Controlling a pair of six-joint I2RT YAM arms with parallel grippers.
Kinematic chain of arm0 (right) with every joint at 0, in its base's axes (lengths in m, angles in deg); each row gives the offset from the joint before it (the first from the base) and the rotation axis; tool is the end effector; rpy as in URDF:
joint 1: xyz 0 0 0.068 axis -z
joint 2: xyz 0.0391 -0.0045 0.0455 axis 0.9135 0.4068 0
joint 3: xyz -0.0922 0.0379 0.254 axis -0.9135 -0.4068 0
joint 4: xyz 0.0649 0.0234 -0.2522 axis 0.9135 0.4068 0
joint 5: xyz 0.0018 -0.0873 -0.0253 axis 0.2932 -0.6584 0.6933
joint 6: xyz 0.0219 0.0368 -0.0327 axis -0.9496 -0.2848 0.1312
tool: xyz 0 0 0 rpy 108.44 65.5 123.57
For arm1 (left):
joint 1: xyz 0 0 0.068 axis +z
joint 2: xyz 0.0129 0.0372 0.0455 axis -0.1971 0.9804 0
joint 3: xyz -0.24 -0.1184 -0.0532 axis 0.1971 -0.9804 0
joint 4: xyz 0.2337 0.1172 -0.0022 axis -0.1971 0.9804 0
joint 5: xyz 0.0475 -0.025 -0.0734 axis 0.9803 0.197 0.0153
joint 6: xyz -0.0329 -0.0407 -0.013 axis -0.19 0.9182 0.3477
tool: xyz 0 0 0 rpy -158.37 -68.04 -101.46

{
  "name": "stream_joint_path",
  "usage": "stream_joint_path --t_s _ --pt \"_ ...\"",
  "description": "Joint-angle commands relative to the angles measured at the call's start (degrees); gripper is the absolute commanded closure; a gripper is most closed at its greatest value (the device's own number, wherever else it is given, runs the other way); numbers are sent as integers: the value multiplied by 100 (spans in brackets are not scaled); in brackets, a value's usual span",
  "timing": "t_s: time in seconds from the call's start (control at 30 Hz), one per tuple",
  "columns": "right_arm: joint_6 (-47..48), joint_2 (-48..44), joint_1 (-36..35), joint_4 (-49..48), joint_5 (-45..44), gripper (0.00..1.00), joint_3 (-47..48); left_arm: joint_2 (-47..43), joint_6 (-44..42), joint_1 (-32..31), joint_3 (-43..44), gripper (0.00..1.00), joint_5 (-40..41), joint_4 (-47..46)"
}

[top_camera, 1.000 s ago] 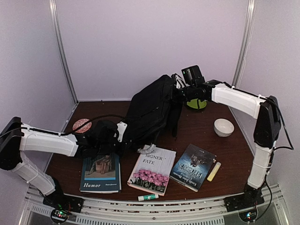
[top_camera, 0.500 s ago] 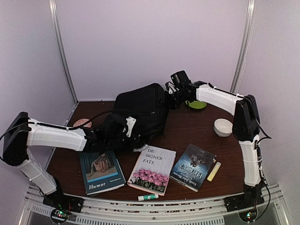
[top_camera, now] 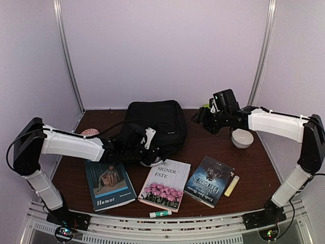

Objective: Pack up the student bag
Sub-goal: Unzip the student bag at the center of the board.

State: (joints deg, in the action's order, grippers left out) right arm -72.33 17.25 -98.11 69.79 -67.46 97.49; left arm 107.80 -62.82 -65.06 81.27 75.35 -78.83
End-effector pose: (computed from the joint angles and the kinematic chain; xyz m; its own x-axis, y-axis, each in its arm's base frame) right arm 0.3045 0.2000 0.2762 -0.8258 0.3672 -0.4280 -0.0471 0.7114 0.7012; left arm 0.2165 -0.2885 0.1958 -0.5881 0.2351 -0.7738 0.5914 0.7776 -0.2132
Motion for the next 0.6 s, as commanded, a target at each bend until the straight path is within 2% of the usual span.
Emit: stream_joint_path --t_s 0.0,0.23,0.37,0.57 --pt "-1308 -112 -442 -1357 572 36 -803 43 -120 -45 214 100 -175 -513" --pt "-2447 397 -1204 -2409 1043 38 -993 29 -140 -45 100 100 -165 -555" --pt "-2865 682 -1292 -2879 1001 41 -1029 -26 -120 -45 49 100 -171 -568" --pt "-3014 910 -1306 -2954 807 46 -1009 -69 -147 -45 27 100 -148 -549"
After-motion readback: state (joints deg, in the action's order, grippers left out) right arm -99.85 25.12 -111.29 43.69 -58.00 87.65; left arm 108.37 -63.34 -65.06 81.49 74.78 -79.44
